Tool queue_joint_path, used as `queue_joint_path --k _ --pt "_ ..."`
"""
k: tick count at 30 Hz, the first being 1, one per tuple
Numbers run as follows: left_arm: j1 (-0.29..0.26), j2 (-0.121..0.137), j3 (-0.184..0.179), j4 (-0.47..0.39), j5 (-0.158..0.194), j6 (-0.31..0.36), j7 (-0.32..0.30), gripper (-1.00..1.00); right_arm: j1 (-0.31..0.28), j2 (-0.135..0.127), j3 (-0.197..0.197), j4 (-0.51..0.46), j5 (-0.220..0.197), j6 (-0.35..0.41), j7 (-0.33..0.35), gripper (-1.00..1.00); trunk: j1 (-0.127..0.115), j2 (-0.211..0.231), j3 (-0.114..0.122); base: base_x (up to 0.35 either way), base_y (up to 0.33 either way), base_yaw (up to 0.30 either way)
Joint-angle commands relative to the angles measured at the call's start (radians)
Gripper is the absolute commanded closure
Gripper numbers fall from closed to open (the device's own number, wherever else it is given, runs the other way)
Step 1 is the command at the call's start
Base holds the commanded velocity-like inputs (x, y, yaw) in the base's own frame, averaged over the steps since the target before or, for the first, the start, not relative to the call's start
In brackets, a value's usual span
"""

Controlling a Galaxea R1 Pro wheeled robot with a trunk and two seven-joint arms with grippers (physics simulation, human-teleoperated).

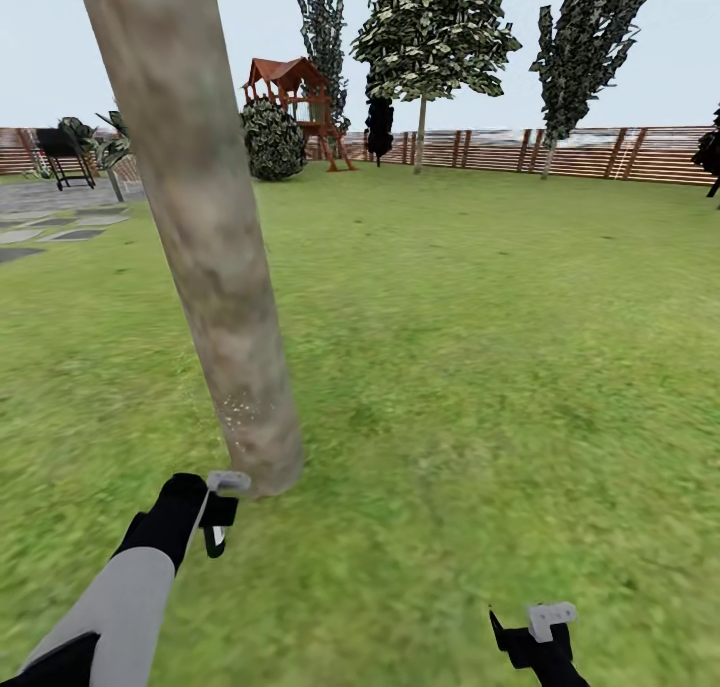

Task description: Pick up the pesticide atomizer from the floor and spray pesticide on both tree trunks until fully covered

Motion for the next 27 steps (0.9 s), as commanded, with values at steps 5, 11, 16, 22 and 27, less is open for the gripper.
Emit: queue_joint_path --k 5,11,16,22,27 --pt "0.004 0.001 -0.001 0.000 0.003 -0.012 0.001 1.00 0.000 0.000 0.000 -0.001 -0.001 0.000 0.001 -1.00 0.000 0.000 0.000 0.282 0.000 0.000" --pt "0.005 0.003 0.026 0.000 0.002 -0.014 0.000 1.00 0.000 0.000 0.000 -0.001 -0.001 0.000 0.000 -1.00 0.000 0.000 0.000 0.034 0.000 0.105" --pt "0.005 -0.001 0.072 -0.001 0.004 -0.022 0.000 1.00 0.000 0.000 0.000 -0.001 -0.001 0.000 0.000 -1.00 0.000 0.000 0.000 0.001 0.000 0.264" --pt "0.005 -0.008 0.075 -0.002 0.005 -0.049 0.000 1.00 0.000 0.000 0.000 -0.001 -0.001 0.000 0.000 -1.00 0.000 0.000 0.000 0.000 -0.187 0.039" --pt "0.005 -0.010 0.076 -0.003 0.005 -0.051 0.000 1.00 0.000 0.000 0.000 -0.001 -0.001 0.000 0.000 -1.00 0.000 0.000 0.000 -0.038 -0.273 0.001"
